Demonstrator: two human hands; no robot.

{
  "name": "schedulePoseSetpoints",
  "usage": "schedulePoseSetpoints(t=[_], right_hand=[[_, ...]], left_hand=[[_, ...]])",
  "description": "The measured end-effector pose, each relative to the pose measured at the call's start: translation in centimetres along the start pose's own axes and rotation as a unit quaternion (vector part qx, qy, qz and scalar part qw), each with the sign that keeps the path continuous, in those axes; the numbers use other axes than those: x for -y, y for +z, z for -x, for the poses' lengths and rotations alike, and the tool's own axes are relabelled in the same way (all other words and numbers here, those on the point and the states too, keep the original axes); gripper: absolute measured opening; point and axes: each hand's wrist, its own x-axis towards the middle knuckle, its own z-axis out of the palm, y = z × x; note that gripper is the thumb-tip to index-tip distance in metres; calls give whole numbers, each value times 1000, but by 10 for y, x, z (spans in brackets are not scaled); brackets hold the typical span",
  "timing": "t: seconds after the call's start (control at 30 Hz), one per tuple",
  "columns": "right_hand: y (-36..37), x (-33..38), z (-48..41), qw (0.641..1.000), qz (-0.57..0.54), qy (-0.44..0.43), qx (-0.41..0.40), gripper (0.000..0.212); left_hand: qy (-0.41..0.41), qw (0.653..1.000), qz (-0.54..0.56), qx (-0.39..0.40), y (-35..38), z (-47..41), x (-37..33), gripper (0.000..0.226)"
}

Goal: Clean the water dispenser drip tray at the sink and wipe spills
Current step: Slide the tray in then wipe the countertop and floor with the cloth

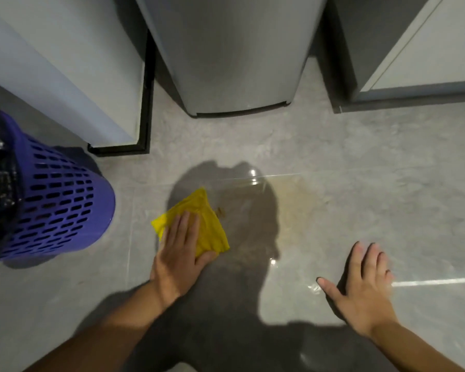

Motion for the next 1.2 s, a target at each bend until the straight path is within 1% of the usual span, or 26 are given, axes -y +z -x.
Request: schedulePoseSetpoints(t=[0.1, 0.17, 0.23, 0.3, 0.33, 0.37, 0.43, 0.53, 0.6, 0.67, 0.73, 0.77, 0.83, 0.9, 0.93, 1.0, 1.07, 1.1, 1.2], right_hand=[[0, 2, -6, 1000, 5, 6, 27, 133], [0, 1, -7, 999, 13, 17, 35, 126], [-4, 0, -8, 999, 13, 23, 46, 113], [-8, 0, -8, 997, 17, 20, 68, 112], [-10, 0, -7, 997, 19, 19, 77, 112], [-10, 0, -7, 996, 20, 18, 83, 112], [-10, 1, -6, 996, 20, 16, 89, 112], [-10, -1, -7, 995, 19, 16, 95, 112], [-8, -2, -7, 995, 19, 13, 95, 111], [-7, -3, -7, 995, 22, 7, 93, 111], [-6, -4, -7, 996, 22, 4, 91, 110], [-6, -4, -6, 995, 20, 4, 93, 110], [-5, -5, -7, 995, 20, 4, 94, 110], [-5, -5, -8, 995, 17, 6, 96, 111], [-5, -5, -8, 995, 16, 7, 96, 110], [-4, -5, -9, 995, 15, 8, 98, 110], [-5, -6, -10, 995, 7, 9, 102, 111], [-5, -6, -11, 995, 5, 10, 104, 111], [-7, -6, -11, 994, 8, 12, 110, 111]], left_hand=[[23, 998, -42, 39, -17, -61, -3, 105], [62, 990, -87, 89, -24, -103, -24, 107], [130, 978, -126, 107, -20, -121, -56, 105], [184, 965, -153, 104, -10, -111, -82, 101], [207, 962, -155, 89, -2, -97, -89, 99], [224, 961, -147, 75, 6, -78, -91, 96], [242, 960, -119, 72, 22, -37, -84, 91], [224, 966, -96, 86, 36, 15, -51, 90], [185, 976, -87, 76, 34, 24, -25, 89], [99, 991, -61, 65, 23, 11, -9, 93], [9, 998, -26, 65, 5, -18, -8, 106], [-12, 997, -22, 69, -3, -37, -12, 112], [-7, 996, -45, 81, -13, -83, -24, 117], [50, 991, -72, 101, -22, -134, -51, 109], [98, 984, -87, 117, -23, -154, -70, 105], [215, 957, -138, 136, -17, -173, -110, 101], [315, 923, -183, 121, -7, -167, -135, 97], [346, 913, -189, 107, -2, -156, -140, 95], [397, 897, -175, 91, 11, -108, -125, 91]])
